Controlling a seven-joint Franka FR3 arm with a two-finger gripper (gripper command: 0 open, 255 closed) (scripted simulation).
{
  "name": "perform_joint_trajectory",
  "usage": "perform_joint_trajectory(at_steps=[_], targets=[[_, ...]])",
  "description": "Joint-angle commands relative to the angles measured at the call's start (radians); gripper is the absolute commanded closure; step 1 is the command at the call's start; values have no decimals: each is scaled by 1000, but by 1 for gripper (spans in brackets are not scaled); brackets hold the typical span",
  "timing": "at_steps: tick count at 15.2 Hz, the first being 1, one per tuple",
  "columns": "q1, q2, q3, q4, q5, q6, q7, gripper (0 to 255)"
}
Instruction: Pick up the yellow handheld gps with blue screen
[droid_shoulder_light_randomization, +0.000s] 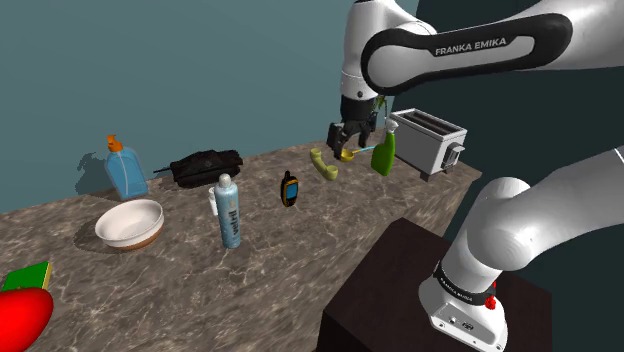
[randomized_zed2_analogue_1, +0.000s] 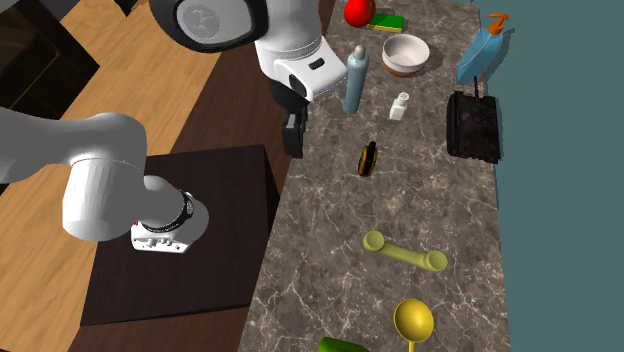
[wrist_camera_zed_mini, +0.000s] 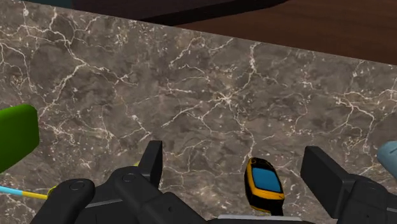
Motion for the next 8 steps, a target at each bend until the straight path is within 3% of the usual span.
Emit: perform_joint_trajectory(at_steps=[1,8], targets=[[-7,51,35,1,-22,74,50,0],[-60,295,160,63,-175,298,268,0]])
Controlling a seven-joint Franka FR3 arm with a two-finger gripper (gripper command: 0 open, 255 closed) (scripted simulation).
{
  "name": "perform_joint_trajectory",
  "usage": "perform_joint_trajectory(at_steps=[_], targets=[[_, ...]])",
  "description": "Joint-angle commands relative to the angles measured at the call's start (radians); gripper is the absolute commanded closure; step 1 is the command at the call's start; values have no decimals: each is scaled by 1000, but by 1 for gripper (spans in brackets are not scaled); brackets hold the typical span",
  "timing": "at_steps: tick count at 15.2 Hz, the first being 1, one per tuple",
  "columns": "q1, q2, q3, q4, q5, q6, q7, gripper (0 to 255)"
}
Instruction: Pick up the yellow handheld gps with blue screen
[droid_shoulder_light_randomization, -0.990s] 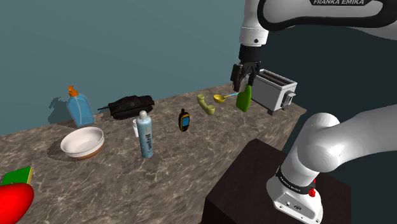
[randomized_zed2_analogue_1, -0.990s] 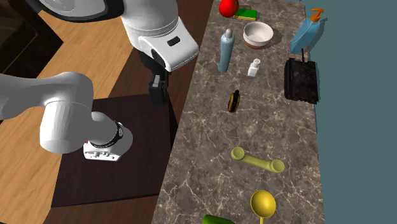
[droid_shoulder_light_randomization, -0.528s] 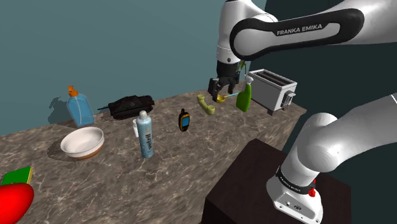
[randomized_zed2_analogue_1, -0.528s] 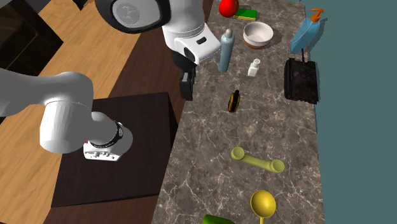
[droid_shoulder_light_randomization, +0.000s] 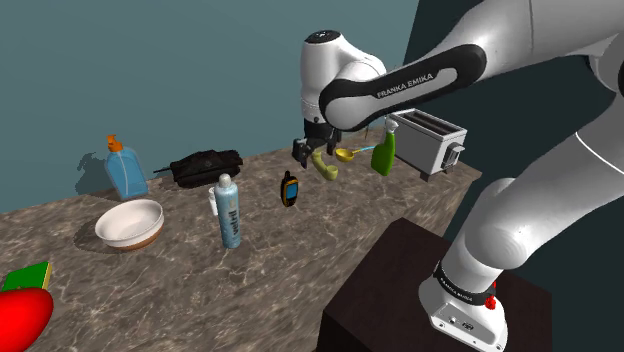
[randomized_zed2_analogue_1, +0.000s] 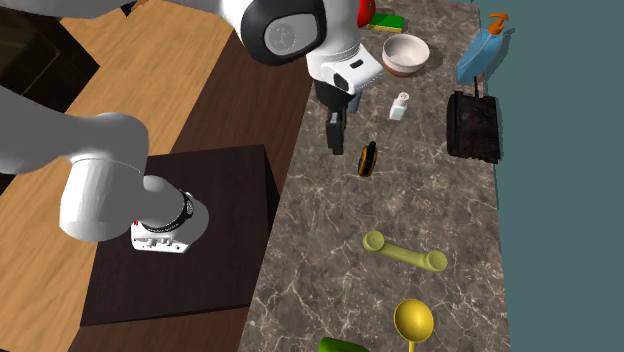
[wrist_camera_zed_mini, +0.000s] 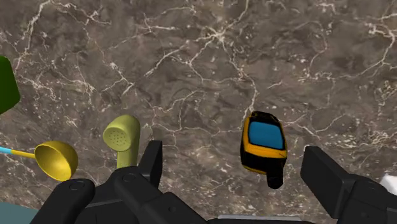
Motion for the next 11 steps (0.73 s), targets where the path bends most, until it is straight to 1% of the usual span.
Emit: perform_joint_trajectory(at_steps=[1,4,6,9,11], targets=[[-16,61,33,17,-60,51,75,0],[-45,182,79,80,-177,103,198,0],[-58,266,102,133,-267,122,285,0],[-57,391,115,223,-404,125,410,0],[-54,407,111,214,-421,143,429,0]])
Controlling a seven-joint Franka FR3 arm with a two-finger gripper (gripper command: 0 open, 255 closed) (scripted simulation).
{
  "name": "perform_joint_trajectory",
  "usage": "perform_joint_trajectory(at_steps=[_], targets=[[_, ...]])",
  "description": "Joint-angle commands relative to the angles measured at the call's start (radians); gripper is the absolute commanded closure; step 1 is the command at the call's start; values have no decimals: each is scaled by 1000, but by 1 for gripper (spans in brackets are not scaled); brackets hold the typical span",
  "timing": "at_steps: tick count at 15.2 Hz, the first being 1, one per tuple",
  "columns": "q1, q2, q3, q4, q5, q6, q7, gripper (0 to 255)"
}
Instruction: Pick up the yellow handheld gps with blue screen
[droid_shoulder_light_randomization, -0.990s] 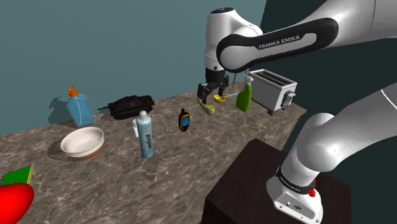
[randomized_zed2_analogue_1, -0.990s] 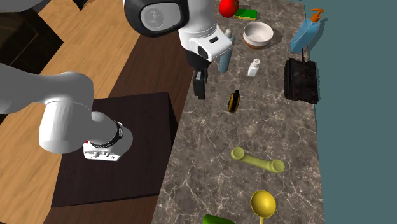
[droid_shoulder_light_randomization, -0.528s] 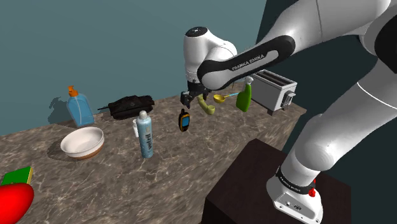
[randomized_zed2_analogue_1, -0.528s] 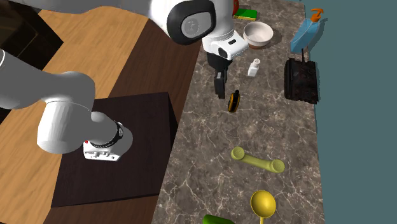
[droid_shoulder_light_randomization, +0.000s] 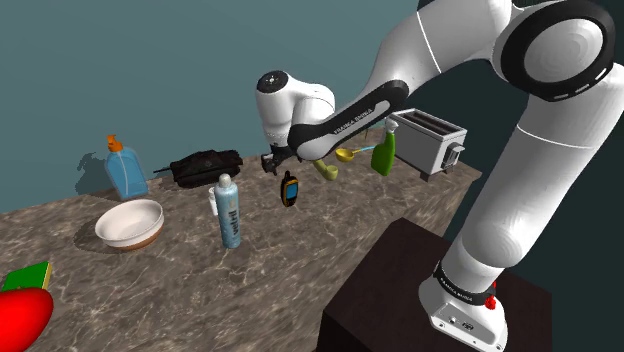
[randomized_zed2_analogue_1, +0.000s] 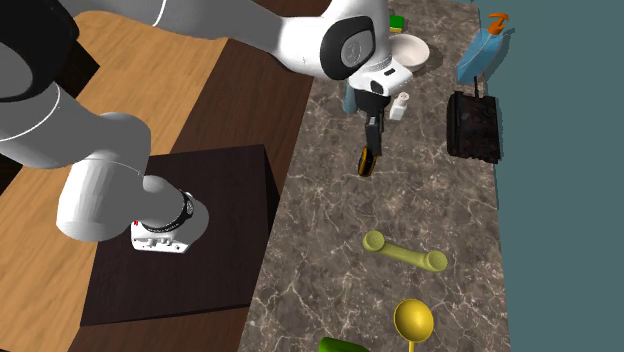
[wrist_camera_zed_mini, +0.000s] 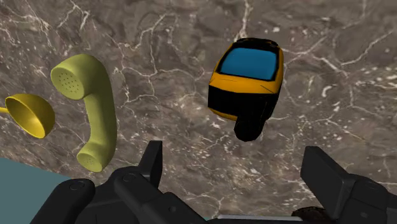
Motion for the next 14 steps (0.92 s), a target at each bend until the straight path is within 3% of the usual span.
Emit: perform_joint_trajectory(at_steps=[1,8,9,14], targets=[[1,32,-2,7,-32,16,30,0],[3,71,-8,-8,-76,55,77,0],[2,71,-8,-9,-76,56,76,255],[3,70,-8,-9,-76,55,76,255]])
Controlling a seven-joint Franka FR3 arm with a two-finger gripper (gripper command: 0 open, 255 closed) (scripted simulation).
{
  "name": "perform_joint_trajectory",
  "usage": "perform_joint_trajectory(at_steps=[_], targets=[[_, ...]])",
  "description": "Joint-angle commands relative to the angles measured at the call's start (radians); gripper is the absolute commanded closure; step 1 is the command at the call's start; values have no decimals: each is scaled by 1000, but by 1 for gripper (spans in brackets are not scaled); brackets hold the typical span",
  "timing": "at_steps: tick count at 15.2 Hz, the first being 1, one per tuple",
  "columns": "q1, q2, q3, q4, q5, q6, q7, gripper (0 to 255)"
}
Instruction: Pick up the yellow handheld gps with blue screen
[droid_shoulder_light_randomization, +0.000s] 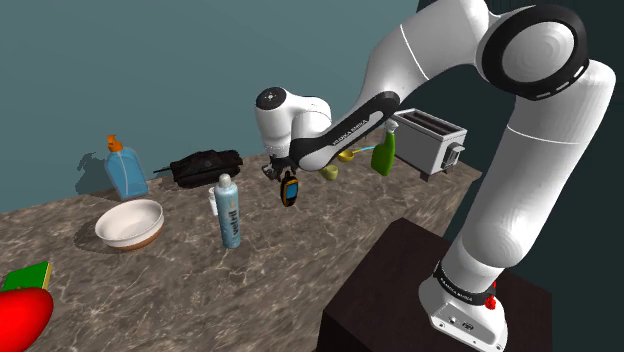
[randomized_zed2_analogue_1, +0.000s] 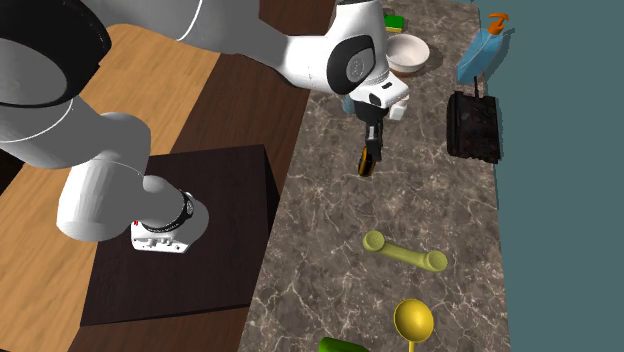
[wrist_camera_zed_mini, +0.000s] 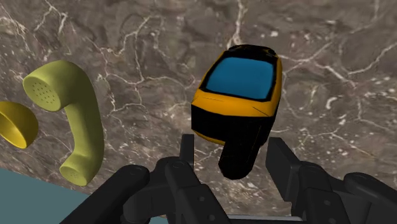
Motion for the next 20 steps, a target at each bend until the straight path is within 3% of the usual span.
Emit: perform_joint_trajectory(at_steps=[1,4,20], targets=[[0,0,0,-1,0,0,0,255],[0,2,0,0,-1,0,1,255],[-1,-114,13,70,129,-141,-143,255]])
